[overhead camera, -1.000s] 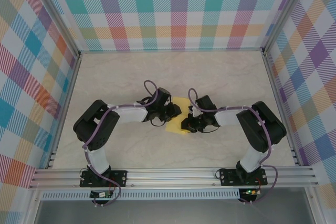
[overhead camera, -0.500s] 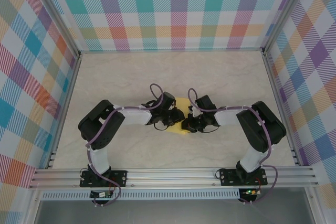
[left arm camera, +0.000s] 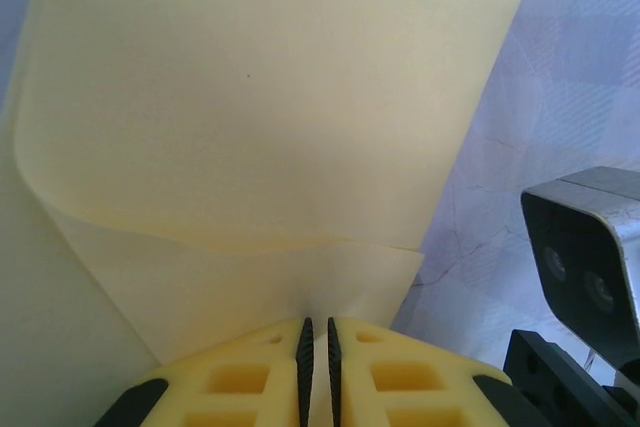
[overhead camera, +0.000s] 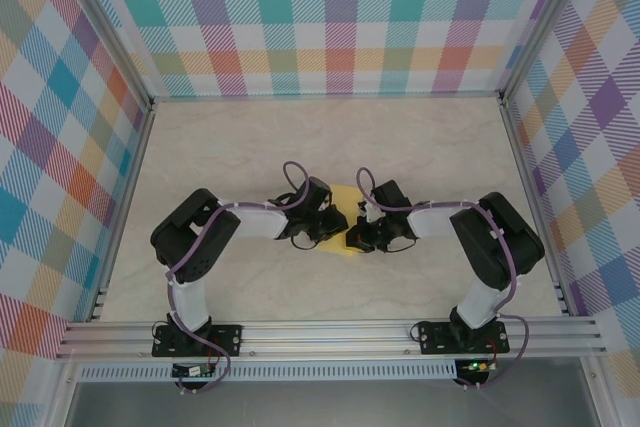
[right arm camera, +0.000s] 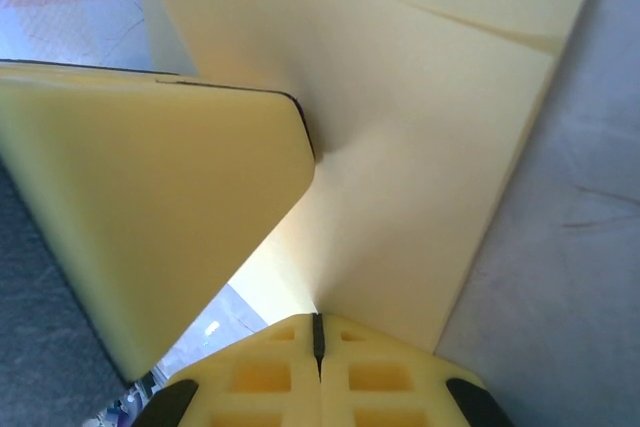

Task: Fold a paper plane with a square sheet of paper (pick it up from the middle)
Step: Fold the triangle a second time at the center of the table.

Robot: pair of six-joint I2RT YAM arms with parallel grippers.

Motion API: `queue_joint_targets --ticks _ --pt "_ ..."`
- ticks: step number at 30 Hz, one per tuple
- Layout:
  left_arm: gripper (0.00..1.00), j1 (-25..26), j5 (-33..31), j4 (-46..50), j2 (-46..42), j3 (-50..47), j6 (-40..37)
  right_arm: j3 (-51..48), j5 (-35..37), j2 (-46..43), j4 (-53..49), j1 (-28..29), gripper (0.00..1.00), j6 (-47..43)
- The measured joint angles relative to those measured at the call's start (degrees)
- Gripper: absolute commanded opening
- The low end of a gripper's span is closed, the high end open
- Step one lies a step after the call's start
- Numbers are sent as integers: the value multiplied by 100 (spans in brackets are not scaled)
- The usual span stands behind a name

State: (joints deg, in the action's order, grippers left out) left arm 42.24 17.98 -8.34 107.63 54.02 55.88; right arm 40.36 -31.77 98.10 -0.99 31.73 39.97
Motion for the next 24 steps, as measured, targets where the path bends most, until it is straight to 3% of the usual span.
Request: queue_joint_targets --ticks 24 --pt "16 -940 199 284 33 155 -457 59 -4 61 -4 4 4 -39"
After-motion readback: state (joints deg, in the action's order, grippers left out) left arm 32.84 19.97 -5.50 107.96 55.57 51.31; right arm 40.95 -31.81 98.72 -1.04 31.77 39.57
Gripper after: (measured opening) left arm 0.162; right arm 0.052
